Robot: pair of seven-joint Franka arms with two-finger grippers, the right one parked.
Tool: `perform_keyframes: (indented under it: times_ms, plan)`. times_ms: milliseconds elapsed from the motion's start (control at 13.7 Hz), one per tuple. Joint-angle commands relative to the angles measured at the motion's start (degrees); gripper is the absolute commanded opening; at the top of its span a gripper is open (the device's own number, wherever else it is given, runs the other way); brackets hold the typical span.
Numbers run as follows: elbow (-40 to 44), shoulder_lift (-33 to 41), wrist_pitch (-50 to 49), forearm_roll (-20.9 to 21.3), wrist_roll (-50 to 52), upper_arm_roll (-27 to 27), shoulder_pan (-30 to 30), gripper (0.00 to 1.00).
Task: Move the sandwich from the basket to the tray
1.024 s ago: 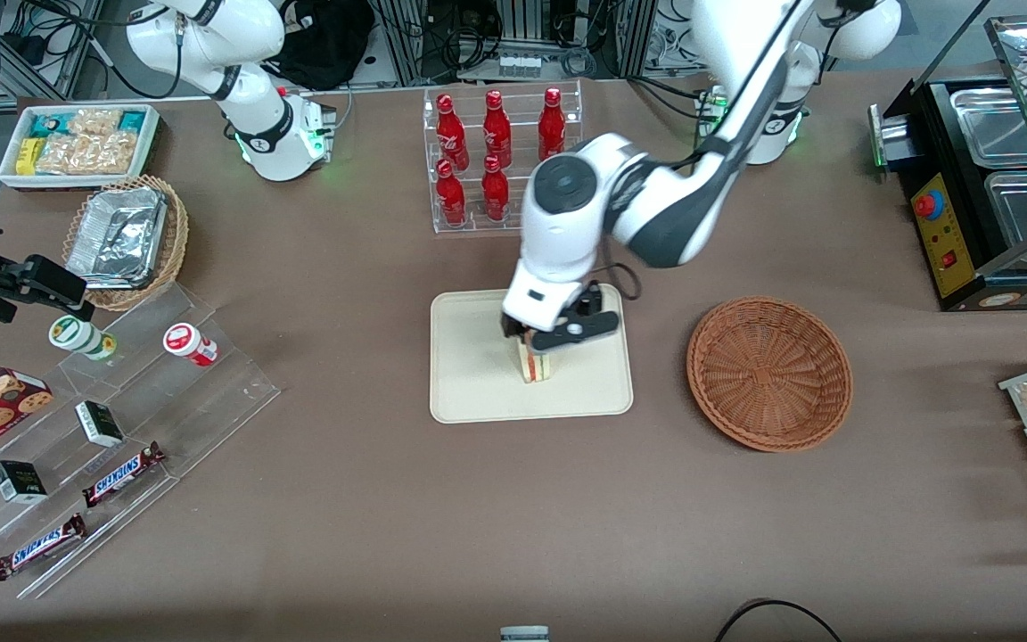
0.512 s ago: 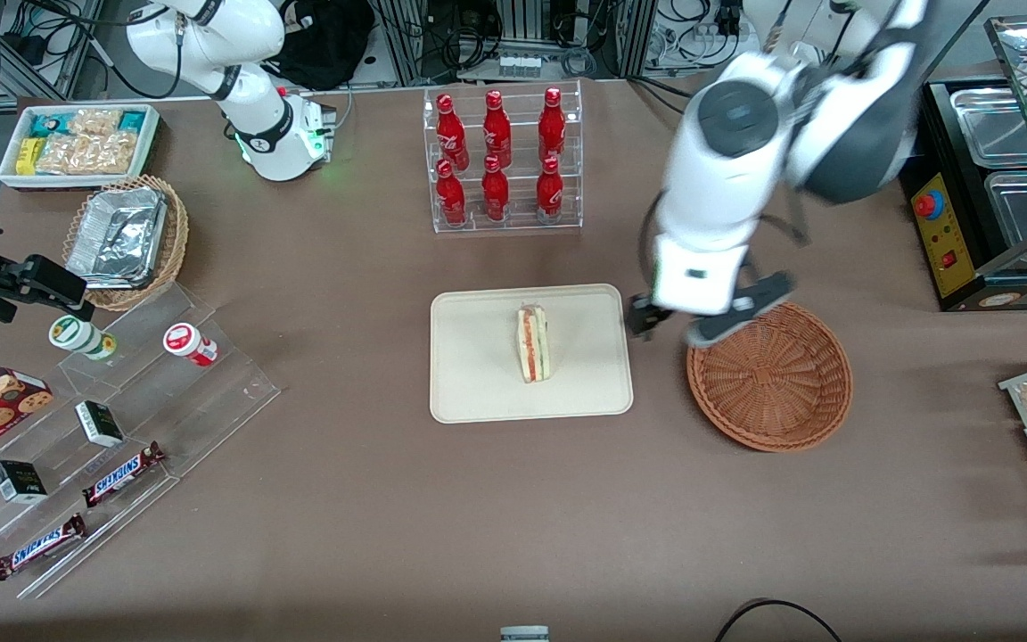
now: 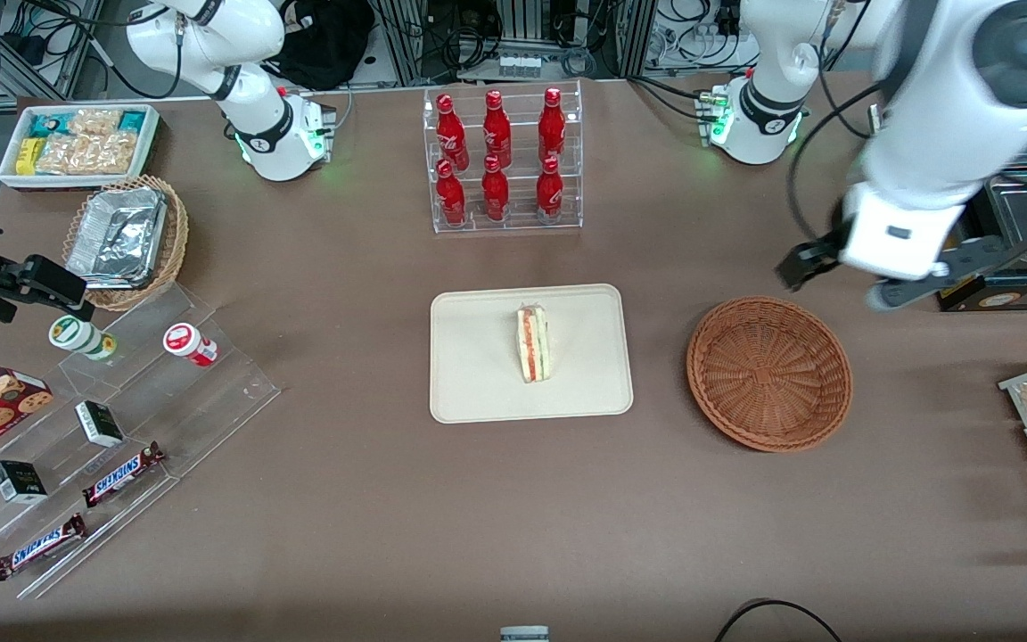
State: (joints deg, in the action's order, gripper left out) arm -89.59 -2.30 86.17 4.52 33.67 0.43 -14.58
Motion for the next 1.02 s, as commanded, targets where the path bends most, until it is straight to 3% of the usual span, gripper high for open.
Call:
perform_keyframes:
  times_ms: [0,293,439,732,951]
  plan:
    - [-1.5,3.9,-3.8,-1.1,-10.8,-0.6,4.9,1.0]
    - [-0.9,5.3,-9.9,-1.6,-33.2,-0.7,11.8,1.0]
    - [1.2,4.7,-10.1,-1.7,-34.8,-1.1,13.8,1.0]
    - [3.2,2.9,-8.9,-3.1,-32.9,-13.5,23.1,1.0]
    - [3.2,2.9,-6.5,-3.1,-32.2,-15.3,23.7,1.0]
